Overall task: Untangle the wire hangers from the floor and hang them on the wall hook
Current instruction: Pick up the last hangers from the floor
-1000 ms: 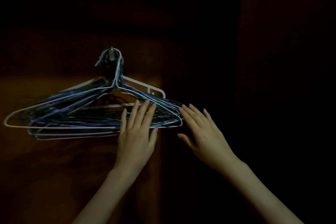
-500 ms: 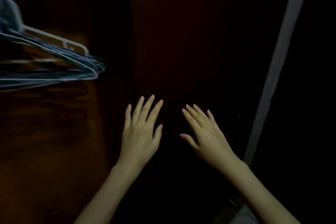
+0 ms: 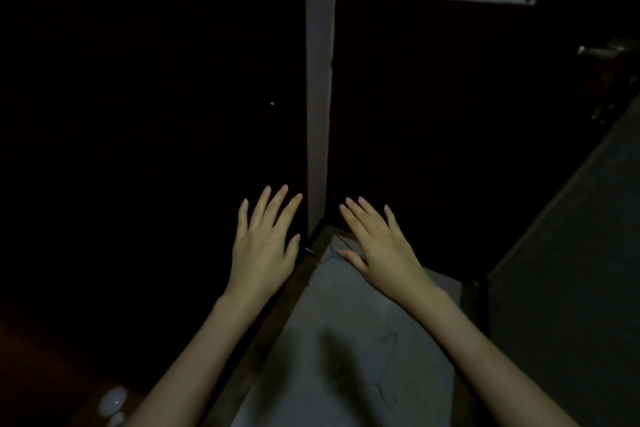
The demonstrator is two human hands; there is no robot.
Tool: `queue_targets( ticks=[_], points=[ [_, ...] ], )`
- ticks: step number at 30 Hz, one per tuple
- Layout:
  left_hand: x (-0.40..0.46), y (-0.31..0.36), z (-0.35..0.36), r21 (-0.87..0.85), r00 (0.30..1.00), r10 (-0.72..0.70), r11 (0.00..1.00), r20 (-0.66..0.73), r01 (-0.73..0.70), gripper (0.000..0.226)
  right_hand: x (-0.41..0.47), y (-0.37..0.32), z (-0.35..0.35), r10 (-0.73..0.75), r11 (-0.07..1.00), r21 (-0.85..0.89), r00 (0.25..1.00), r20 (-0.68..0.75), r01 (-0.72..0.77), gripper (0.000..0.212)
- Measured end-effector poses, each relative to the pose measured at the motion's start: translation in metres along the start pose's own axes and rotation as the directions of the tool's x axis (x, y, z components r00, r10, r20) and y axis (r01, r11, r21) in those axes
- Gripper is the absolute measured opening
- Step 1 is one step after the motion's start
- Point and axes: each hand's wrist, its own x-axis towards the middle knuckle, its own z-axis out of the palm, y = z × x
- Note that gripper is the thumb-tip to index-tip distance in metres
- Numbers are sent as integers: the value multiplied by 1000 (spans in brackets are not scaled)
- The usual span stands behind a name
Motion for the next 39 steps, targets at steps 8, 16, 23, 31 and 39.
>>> queue_targets(
  ticks=[8,16,23,31,39],
  points=[
    [17,31,86,-70,982,163,985,98,-156,55,-34,62,53,205,978,-2,971,123,-206,70],
    [45,18,193,-134,932,287,956,221,-262,57,-33,99,132,426,895,40,879,216,-444,67],
    [40,1,287,-223,866,438,894,244,-389,64,-59,121,210,569,781,83,760,315,-619,68],
    [-16,7,400,-467,770,520,821,370,-329,55,-134,148,318,627,714,72,682,376,-696,68],
    [-106,-4,630,-414,706,583,803,401,-428,57,-218,202,542,647,666,83,630,430,-741,66]
  ],
)
